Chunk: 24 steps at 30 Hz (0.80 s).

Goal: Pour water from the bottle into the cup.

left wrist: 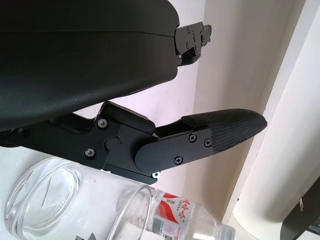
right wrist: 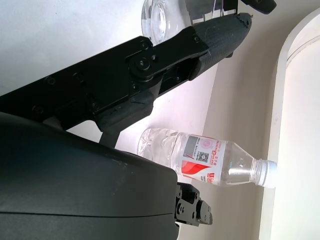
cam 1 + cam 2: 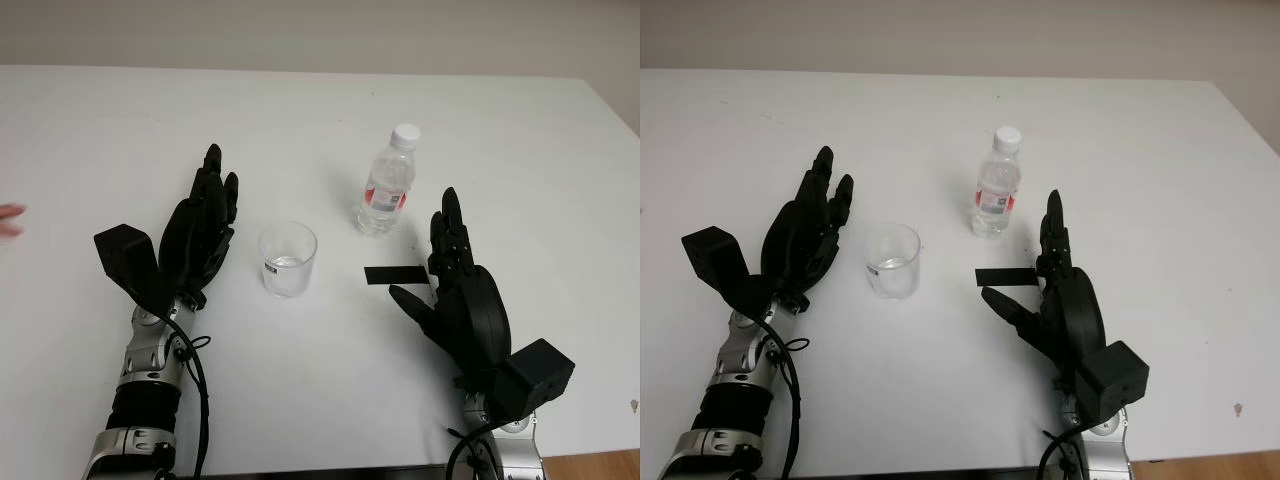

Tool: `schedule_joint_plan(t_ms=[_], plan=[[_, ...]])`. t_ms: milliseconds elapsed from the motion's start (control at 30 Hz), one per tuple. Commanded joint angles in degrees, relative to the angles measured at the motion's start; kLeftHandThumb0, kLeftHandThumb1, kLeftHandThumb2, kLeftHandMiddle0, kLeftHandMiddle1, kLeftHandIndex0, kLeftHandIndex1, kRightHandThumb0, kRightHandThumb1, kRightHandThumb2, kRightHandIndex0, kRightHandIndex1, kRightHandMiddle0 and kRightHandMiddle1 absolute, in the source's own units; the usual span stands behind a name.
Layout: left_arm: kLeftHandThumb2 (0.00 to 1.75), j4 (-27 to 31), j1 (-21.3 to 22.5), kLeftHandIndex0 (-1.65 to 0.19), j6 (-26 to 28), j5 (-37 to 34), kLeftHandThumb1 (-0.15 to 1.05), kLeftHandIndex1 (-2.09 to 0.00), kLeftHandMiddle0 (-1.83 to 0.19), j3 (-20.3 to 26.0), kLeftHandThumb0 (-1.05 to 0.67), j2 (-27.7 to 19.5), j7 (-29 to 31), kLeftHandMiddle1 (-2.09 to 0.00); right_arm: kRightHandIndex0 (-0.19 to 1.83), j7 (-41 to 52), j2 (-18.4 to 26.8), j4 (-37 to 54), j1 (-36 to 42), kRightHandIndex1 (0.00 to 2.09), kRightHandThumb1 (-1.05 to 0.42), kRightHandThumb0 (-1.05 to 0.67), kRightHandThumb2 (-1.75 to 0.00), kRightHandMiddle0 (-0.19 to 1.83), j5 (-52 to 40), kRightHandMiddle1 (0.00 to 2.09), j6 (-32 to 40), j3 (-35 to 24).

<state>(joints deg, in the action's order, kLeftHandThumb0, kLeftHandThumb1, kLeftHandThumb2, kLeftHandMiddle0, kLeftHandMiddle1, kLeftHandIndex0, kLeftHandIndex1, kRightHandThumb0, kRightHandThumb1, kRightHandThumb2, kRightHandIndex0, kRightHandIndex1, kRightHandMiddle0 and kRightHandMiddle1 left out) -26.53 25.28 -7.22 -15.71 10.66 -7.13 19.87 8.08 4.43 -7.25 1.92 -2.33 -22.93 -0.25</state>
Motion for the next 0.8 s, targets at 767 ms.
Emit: schedule_joint_plan(t_ms=[767], plan=[[0.68, 0.59, -0.82, 0.19, -0.93, 0.13, 1.05, -0.05, 0.16, -0.14, -0.84, 0.76, -0.69, -0.05, -0.19, -0.74, 5.29, -20.99, -25.21, 0.00, -0.91, -0.97, -0.04, -0.19, -0.81, 0.00, 5.64, -5.96]])
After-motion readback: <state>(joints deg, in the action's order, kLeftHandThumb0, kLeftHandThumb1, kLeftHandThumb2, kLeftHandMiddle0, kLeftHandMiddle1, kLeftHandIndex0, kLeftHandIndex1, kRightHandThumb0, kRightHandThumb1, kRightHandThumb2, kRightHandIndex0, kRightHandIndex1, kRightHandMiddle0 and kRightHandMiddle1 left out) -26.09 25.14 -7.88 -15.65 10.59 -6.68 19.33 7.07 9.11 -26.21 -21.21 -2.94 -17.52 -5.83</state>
